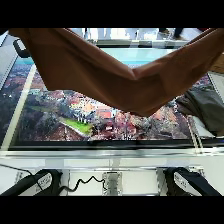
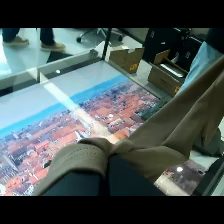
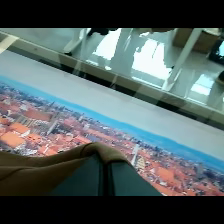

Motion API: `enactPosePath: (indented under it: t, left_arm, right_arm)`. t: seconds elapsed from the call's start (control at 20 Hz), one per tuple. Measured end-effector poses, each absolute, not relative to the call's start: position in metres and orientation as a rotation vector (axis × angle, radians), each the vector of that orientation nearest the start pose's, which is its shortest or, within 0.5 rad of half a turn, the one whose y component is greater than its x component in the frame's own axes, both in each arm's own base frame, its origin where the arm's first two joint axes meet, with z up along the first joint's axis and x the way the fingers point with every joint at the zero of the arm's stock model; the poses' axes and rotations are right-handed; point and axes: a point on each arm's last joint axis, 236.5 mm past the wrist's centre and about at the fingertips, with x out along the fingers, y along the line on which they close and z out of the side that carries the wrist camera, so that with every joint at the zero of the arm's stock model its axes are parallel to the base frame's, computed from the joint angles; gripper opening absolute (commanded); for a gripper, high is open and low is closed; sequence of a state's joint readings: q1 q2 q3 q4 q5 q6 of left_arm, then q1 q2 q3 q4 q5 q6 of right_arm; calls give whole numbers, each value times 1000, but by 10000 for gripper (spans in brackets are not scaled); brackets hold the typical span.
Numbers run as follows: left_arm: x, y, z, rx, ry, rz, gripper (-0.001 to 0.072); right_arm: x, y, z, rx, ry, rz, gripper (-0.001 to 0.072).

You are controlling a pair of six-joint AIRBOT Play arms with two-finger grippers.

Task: Fold the shirts.

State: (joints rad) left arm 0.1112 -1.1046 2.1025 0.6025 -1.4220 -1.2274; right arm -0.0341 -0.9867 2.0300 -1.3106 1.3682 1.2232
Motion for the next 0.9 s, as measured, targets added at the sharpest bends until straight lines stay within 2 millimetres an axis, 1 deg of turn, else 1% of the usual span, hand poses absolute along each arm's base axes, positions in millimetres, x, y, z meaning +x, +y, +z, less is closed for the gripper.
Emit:
enactPosePath:
  t: [0.05, 0.15, 0.2, 0.25, 0.3, 0.35, 0.4, 0.45, 0.55, 0.65, 0.75, 0.85, 0.9]
  left_arm:
    - [272, -166, 476, -22, 206, -851, 8]
    - [246, -175, 489, 1, 164, -865, 8]
    - [235, -178, 494, 9, 143, -869, 8]
    - [229, -179, 499, 15, 123, -864, 8]
    - [227, -177, 503, 18, 105, -848, 8]
    - [229, -174, 505, 16, 95, -827, 8]
    - [235, -171, 503, 10, 100, -802, 8]
    - [245, -166, 497, 3, 118, -773, 8]
    - [275, -160, 469, -29, 207, -730, 9]
    - [313, -156, 427, -75, 331, -699, 10]
    - [351, -155, 378, -121, 464, -680, 11]
    - [388, -153, 319, -153, 610, -657, 10]
    - [405, -151, 294, -158, 662, -647, 10]
  right_arm:
    - [302, 50, 450, -276, 268, 241, 23]
    - [285, 48, 456, -322, 264, 203, 23]
    - [280, 46, 459, -337, 262, 184, 23]
    - [275, 43, 462, -352, 257, 167, 24]
    - [273, 40, 465, -363, 250, 151, 23]
    - [273, 35, 468, -375, 243, 122, 23]
    - [275, 27, 470, -387, 243, 82, 23]
    - [280, 20, 469, -403, 252, 41, 23]
    - [296, 4, 463, -435, 289, -47, 23]
    - [320, -14, 446, -464, 359, -134, 23]
    - [348, -37, 412, -468, 477, -208, 24]
    - [375, -57, 360, -426, 628, -226, 25]
    - [388, -66, 333, -386, 697, -215, 25]
